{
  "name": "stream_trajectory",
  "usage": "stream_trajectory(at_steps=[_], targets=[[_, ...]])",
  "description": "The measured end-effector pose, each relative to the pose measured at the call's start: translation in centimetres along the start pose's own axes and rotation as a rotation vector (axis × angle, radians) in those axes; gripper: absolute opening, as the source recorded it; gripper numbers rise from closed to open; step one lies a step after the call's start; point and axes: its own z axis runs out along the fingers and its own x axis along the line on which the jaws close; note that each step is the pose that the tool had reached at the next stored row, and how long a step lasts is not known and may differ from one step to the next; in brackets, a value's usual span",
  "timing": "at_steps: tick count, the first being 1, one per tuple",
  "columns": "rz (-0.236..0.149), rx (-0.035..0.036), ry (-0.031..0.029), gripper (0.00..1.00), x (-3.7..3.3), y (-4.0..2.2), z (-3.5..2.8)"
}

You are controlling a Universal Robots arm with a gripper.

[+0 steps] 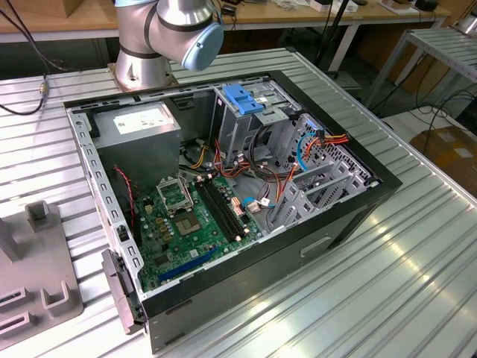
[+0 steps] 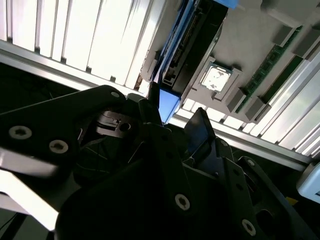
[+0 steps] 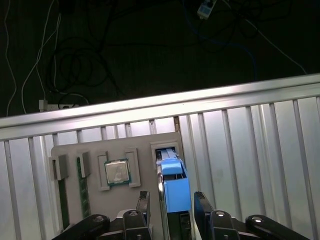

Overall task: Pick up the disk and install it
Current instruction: 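Pick up the disk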

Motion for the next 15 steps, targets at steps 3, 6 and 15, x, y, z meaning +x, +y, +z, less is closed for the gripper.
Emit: stream_trajectory(at_steps=[3,6,15], targets=[[-0.002,0.0001,0.0001,0.48,0.01,0.01,0.27],[-0.08,0.0087,0.0002,0.48,0.06,0.38,1.27],[-0.1,0.0127,0.0,0.48,0.08,0.91,2.63]])
